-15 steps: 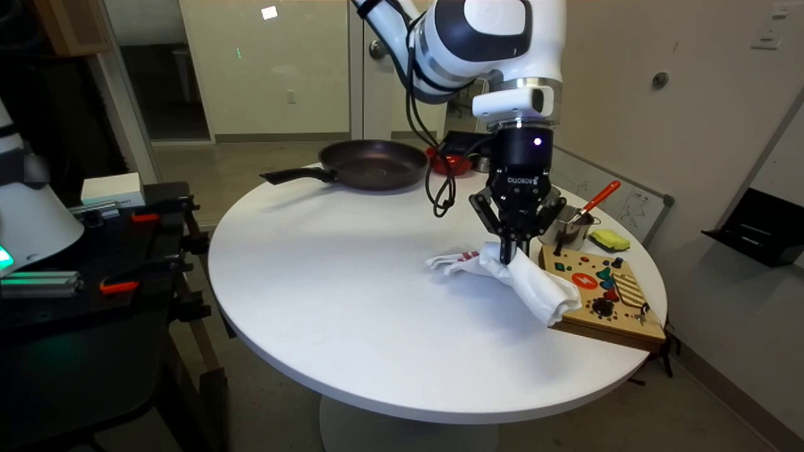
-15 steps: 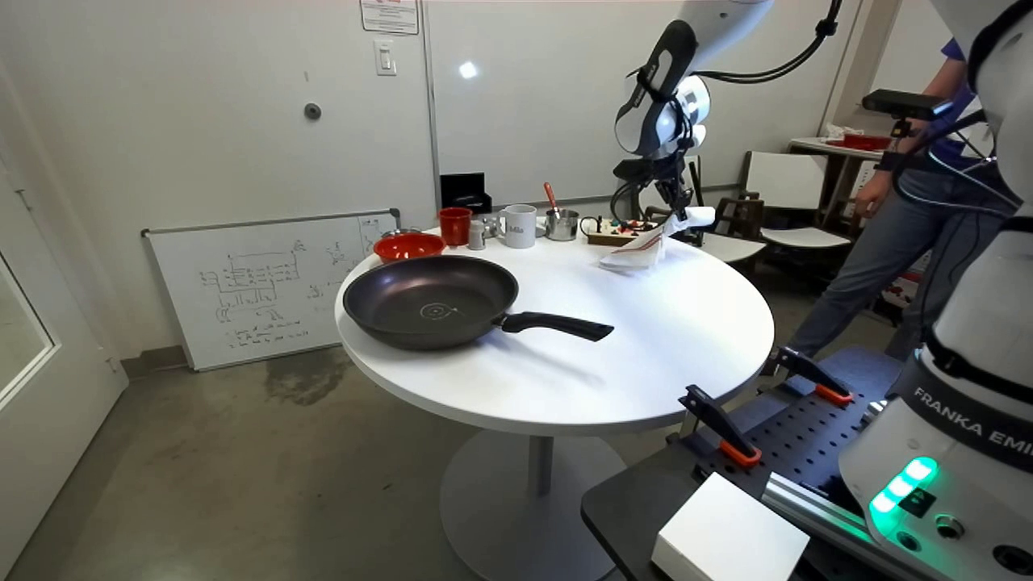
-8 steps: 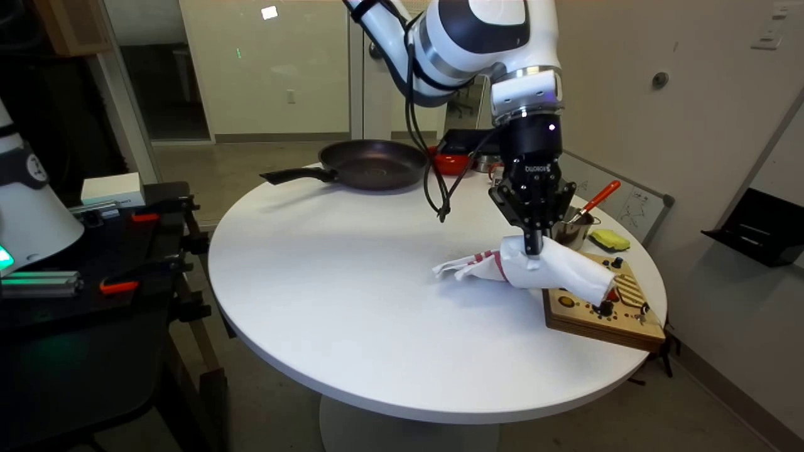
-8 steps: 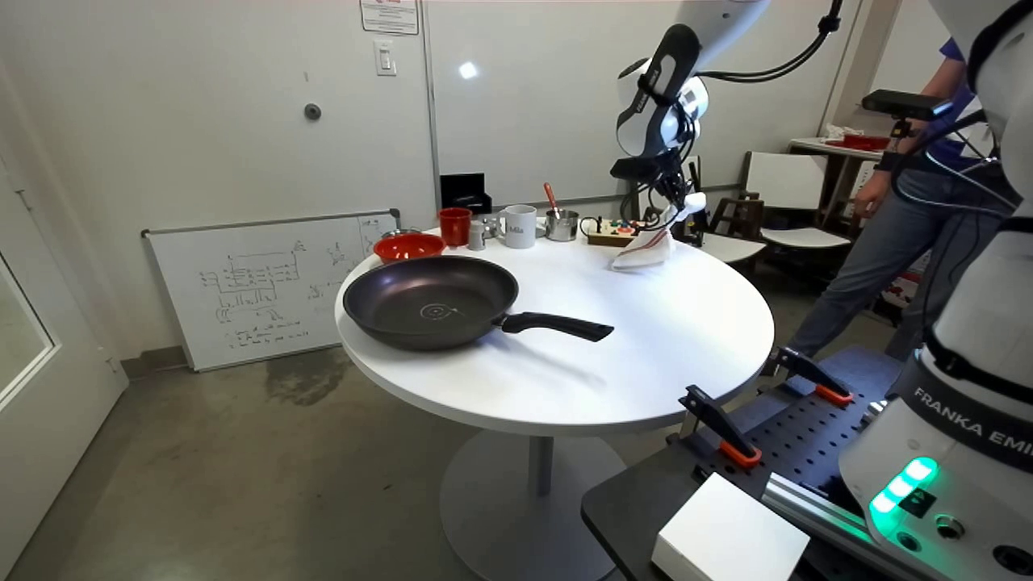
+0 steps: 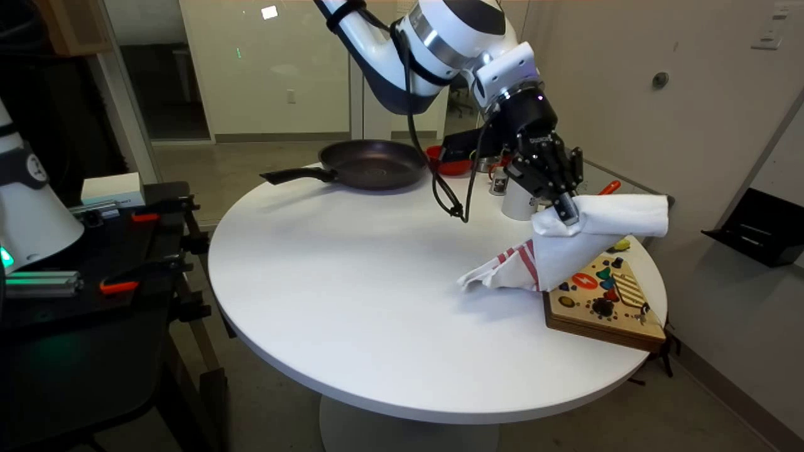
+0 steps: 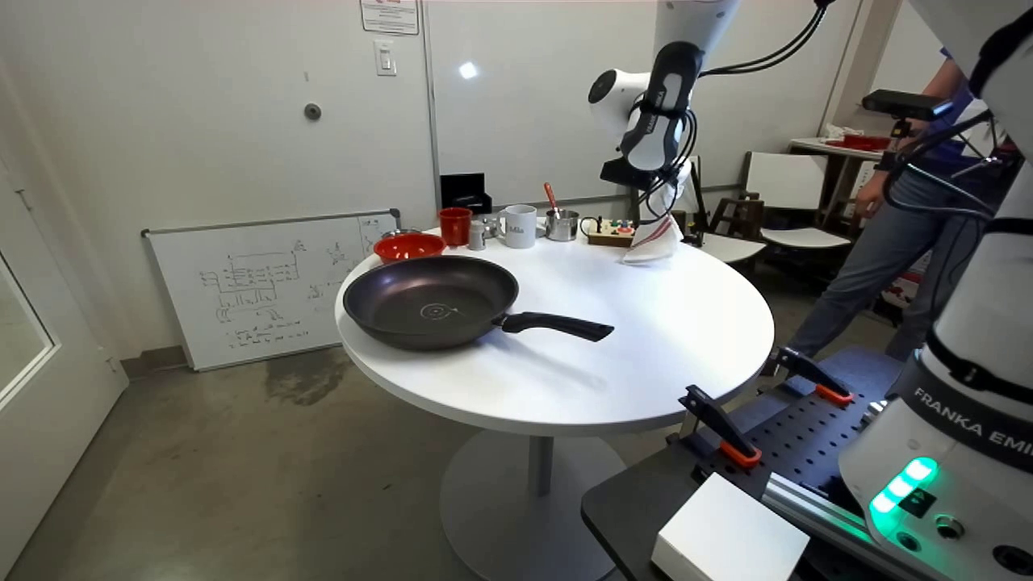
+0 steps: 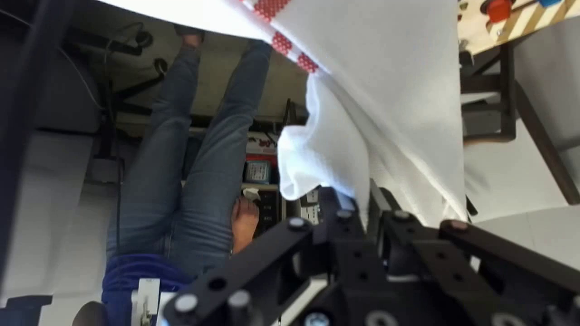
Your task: Fold the towel in half
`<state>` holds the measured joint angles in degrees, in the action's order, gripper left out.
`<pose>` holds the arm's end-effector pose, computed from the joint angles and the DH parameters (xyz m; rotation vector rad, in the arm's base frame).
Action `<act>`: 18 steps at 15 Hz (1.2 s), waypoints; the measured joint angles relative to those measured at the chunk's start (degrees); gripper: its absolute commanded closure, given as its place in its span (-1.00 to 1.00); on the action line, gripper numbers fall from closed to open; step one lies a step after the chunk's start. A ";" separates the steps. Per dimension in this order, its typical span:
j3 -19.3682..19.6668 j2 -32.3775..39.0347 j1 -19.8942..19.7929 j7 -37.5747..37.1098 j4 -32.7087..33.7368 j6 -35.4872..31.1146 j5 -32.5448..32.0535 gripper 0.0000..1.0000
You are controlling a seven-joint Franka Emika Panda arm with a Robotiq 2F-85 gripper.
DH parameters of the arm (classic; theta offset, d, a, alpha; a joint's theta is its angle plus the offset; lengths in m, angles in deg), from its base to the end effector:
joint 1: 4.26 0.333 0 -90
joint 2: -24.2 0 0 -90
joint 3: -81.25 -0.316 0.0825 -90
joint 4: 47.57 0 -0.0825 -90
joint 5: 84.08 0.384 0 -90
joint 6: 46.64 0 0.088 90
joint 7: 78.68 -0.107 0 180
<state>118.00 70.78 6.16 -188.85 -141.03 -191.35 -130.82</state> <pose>0.6647 -0.2424 0.2322 1.7305 -1.6083 0.9162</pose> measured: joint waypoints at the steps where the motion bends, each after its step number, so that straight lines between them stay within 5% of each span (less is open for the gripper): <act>1: 2.06 0.33 1.97 -3.95 -0.61 -0.01 -2.56 0.92; 4: 6.47 1.22 6.87 -15.10 -2.67 0.60 -10.27 0.90; 7: 4.82 1.07 7.73 -23.08 -4.80 4.44 -18.78 0.92; 12: -6.07 0.03 2.67 -23.79 -7.64 13.33 -25.43 0.89; 18: -16.95 -1.58 -6.51 -33.01 -8.00 11.23 -40.61 0.89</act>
<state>101.05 69.20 -0.36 -221.87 -149.03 -180.13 -171.44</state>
